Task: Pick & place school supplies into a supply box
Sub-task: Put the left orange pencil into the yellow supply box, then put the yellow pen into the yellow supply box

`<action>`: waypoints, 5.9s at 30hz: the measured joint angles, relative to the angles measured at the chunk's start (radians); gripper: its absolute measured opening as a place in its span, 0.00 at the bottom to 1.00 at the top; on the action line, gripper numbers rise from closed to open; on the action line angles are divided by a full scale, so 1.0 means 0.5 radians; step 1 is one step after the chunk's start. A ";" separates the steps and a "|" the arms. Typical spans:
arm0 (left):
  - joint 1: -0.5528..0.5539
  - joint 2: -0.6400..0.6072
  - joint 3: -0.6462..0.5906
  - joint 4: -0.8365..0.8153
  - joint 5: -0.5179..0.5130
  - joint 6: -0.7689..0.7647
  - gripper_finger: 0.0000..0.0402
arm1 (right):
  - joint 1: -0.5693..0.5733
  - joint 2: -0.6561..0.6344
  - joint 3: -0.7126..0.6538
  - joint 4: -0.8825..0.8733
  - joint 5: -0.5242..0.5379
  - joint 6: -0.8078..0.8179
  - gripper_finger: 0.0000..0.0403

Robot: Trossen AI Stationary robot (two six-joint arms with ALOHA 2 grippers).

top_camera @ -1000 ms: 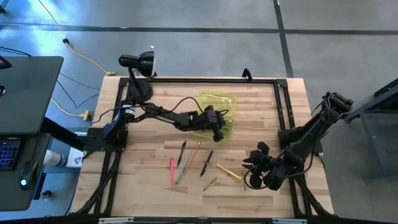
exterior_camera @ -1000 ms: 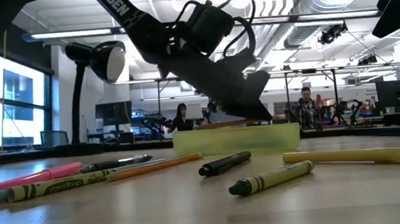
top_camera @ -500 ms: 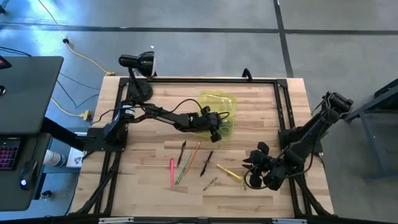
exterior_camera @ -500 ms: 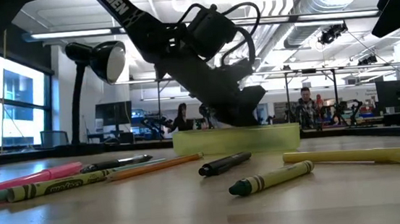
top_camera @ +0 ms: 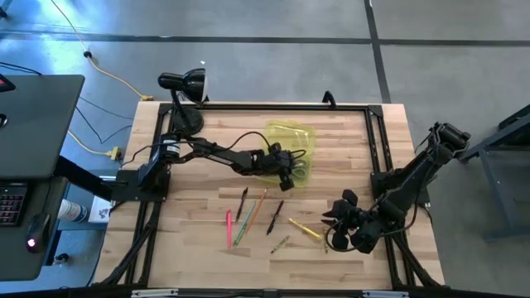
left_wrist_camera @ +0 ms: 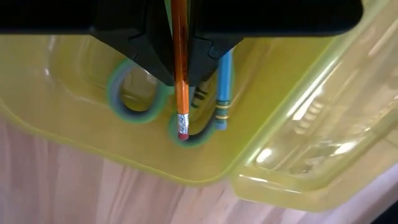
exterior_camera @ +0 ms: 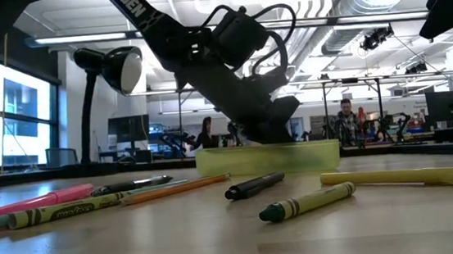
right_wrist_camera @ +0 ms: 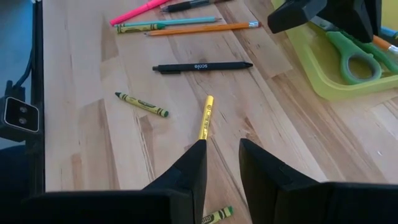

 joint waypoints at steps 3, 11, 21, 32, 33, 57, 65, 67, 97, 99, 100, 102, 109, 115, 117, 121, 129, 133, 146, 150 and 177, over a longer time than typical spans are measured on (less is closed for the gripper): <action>0.000 0.000 0.005 -0.006 -0.024 0.000 0.17 | 0.000 0.000 0.000 0.000 0.000 -0.003 0.18; 0.000 0.001 0.162 -0.076 -0.097 0.090 0.17 | 0.000 0.000 0.000 -0.001 0.000 -0.055 0.18; -0.001 0.001 0.238 -0.212 -0.115 0.002 0.17 | -0.001 0.000 0.000 -0.002 0.000 -0.093 0.18; -0.001 0.044 0.231 -0.418 -0.194 -0.080 0.17 | -0.001 0.000 0.000 0.000 -0.002 -0.094 0.18; -0.001 0.044 0.231 -0.410 -0.195 -0.060 0.17 | -0.001 0.000 0.000 0.001 -0.002 -0.093 0.18; 0.001 0.031 0.231 -0.482 -0.066 0.059 0.17 | -0.001 0.000 0.000 0.006 0.004 -0.098 0.18; -0.002 0.030 0.233 -0.417 -0.249 0.076 0.17 | -0.001 0.000 0.000 0.005 0.005 -0.131 0.18; -0.003 0.030 0.233 -0.407 -0.250 0.076 0.17 | -0.001 0.000 0.000 0.006 0.005 -0.150 0.18; 0.012 -0.007 0.253 -0.346 -0.021 -0.263 0.66 | 0.000 0.000 0.000 0.023 0.007 -0.161 0.18; 0.010 -0.047 0.298 -0.399 0.032 -0.255 0.66 | 0.000 0.000 0.000 0.023 0.007 -0.161 0.18; 0.011 -0.071 0.330 -0.457 0.066 -0.247 0.65 | 0.000 0.000 0.000 0.024 0.008 -0.161 0.18; 0.011 -0.108 0.411 -0.627 0.100 -0.246 0.63 | 0.000 0.000 -0.001 0.025 0.008 -0.160 0.18; 0.011 -0.204 0.902 -1.780 0.136 -0.155 0.50 | 0.000 0.000 -0.001 0.027 0.009 -0.161 0.18; -0.002 -0.202 1.193 -2.768 0.300 -0.294 0.41 | 0.001 0.000 -0.001 0.028 0.010 -0.152 0.18; -0.016 -0.216 1.207 -3.045 0.366 -0.481 0.39 | 0.001 0.000 -0.001 0.028 0.009 -0.148 0.18; -0.149 -0.313 1.151 -3.428 0.187 -0.842 0.36 | 0.001 0.000 -0.001 0.029 0.008 -0.146 0.18; -0.754 -0.524 0.971 -3.455 -0.461 -1.873 0.37 | 0.001 0.001 -0.002 0.027 0.008 -0.146 0.18; -1.102 -0.518 0.922 -3.444 -0.627 -2.280 0.36 | 0.001 0.001 -0.003 0.027 0.068 -0.162 0.18; -1.633 -0.553 0.440 -3.449 -0.573 -3.521 0.36 | 0.000 0.001 -0.003 0.043 0.067 -0.144 0.18; -1.672 -0.568 0.232 -3.455 -0.558 -3.731 0.36 | -0.001 0.001 -0.003 0.042 0.081 -0.187 0.18; -1.663 -0.678 0.169 -3.451 -0.926 -3.650 0.36 | -0.428 0.489 0.001 0.752 -0.632 -0.695 0.32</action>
